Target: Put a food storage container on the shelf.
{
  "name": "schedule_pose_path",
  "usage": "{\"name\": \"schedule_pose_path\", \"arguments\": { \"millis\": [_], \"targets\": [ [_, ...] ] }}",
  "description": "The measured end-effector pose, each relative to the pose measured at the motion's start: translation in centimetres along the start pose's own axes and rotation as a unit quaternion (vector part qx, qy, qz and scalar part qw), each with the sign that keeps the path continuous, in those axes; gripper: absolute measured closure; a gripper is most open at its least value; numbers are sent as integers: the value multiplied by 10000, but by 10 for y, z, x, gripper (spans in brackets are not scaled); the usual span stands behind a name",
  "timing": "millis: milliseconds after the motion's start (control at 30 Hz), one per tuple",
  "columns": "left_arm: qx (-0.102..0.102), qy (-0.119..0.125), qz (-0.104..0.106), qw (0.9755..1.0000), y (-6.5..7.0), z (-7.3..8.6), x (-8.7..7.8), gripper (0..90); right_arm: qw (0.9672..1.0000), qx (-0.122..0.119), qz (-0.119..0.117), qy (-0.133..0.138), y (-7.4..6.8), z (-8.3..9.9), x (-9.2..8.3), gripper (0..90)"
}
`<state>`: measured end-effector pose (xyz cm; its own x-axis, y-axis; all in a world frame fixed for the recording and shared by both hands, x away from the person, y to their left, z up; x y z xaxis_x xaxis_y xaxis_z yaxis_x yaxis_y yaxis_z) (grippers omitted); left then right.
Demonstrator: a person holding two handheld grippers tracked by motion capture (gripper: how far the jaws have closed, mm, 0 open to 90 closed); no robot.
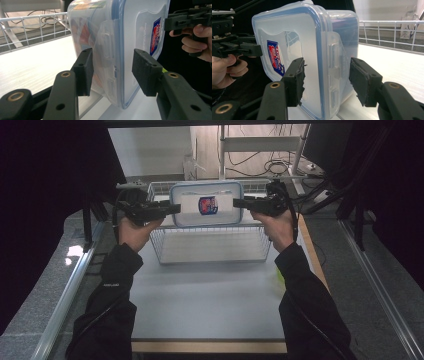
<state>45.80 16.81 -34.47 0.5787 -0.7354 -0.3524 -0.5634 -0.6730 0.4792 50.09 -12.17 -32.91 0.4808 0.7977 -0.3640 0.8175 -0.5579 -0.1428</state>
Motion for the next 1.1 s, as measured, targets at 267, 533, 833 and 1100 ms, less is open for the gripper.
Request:
{"name": "schedule_pose_path", "arguments": {
  "millis": [267,533,833,1100],
  "targets": [
    [-67,133,-9,9999,-3,-4,1,520,9999,103,-5,102,3,-1,3,471],
    [-84,214,-104,9997,-9,-4,0,449,9997,183,65,150,10,0,4,444],
    [-118,221,-124,9996,-11,-1,3,396,9995,251,40,161,12,2,8,434],
    [-56,128,-149,9998,-8,2,9,365,9996,234,32,119,10,4,12,434]
  ]
}}
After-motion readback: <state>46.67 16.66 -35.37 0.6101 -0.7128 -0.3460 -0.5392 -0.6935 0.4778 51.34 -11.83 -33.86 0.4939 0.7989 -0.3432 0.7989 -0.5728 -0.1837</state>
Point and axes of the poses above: each handheld gripper's, and its own axes: x roughly forward along the jaws, z roughly out of its underside, y roughly to its right, the point moved 6 cm from there along x, roughly forward along the jaws, and after that the axes turned 13 degrees about -x, right-handed, at the moved point
